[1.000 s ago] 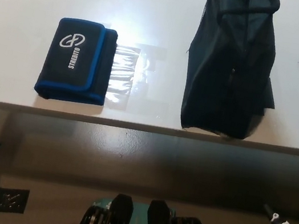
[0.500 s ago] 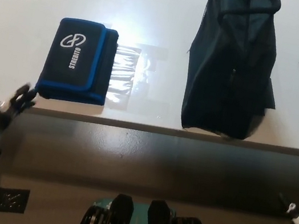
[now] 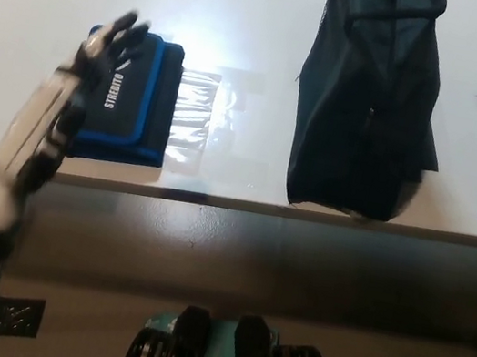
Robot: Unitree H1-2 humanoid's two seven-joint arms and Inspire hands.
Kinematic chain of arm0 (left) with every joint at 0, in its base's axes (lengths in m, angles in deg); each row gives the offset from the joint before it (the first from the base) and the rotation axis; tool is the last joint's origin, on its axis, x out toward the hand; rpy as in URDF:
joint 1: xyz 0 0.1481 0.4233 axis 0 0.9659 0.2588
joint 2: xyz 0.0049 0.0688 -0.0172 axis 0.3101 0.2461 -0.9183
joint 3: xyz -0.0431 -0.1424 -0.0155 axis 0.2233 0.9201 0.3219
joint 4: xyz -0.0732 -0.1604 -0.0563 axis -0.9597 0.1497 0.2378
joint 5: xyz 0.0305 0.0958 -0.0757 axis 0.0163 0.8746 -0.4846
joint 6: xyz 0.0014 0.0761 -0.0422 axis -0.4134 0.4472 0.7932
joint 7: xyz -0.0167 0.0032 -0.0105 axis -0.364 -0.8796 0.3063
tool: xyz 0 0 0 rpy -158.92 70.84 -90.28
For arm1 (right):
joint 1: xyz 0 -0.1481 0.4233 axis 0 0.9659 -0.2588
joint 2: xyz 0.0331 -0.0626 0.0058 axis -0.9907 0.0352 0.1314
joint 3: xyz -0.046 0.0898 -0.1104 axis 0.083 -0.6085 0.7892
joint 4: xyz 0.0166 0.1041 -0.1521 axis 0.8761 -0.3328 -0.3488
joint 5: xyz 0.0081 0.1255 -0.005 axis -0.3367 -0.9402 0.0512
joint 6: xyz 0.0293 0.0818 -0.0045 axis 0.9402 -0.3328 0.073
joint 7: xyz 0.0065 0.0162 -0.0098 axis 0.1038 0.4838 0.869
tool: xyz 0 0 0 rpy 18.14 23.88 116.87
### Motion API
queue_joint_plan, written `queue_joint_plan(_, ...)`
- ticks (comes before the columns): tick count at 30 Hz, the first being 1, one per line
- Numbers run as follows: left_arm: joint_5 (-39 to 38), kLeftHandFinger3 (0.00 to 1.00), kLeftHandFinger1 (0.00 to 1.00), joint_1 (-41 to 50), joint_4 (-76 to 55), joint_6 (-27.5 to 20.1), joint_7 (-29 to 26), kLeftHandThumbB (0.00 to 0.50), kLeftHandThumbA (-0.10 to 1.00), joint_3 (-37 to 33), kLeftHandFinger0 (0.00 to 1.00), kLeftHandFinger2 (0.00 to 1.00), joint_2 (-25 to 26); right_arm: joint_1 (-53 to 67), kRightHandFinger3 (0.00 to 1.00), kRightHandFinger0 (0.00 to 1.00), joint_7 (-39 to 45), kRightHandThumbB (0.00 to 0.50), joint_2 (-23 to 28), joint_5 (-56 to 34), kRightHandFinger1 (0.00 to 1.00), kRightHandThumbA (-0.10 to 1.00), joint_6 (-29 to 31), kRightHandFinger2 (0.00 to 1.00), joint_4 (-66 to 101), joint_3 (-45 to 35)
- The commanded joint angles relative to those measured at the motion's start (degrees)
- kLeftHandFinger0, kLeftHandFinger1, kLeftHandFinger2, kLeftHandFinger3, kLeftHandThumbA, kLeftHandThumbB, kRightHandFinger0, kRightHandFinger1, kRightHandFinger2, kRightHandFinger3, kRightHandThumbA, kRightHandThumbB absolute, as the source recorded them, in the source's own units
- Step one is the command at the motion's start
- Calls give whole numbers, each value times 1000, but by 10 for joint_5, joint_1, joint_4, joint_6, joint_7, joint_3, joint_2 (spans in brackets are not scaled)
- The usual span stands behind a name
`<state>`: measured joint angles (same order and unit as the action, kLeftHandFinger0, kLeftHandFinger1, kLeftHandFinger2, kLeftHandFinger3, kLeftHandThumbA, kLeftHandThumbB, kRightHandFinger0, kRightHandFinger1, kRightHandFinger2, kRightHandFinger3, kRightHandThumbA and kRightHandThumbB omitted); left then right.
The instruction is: Use both hands to pick up the lunch bag on the right hand side and smoothly move it near the note book on the left hand side
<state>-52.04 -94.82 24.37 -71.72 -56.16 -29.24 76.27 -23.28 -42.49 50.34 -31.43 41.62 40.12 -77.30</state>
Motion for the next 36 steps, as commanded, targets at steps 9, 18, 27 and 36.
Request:
queue_joint_plan(9,-43,1000,1000,-131,133,109,7,374,1000,-4,1000,1000,-66,-140,1000,1000,60,297,-16,-201,1000,1000,-96,1000,-109,-29)
queue_joint_plan(18,-62,1000,1000,-202,247,133,10,369,1000,-4,1000,1000,-110,-223,1000,1000,92,390,-64,-308,1000,1000,-153,1000,-215,-64)
queue_joint_plan(27,-52,1000,1000,-263,361,134,8,388,1000,-5,1000,1000,-143,-291,1000,1000,121,393,-91,-336,1000,1000,-153,1000,-315,-92)
queue_joint_plan(36,-29,1000,1000,-329,485,100,-8,399,1000,-8,1000,1000,-173,-321,1000,1000,116,364,-112,-305,1000,1000,-130,1000,-360,-92)
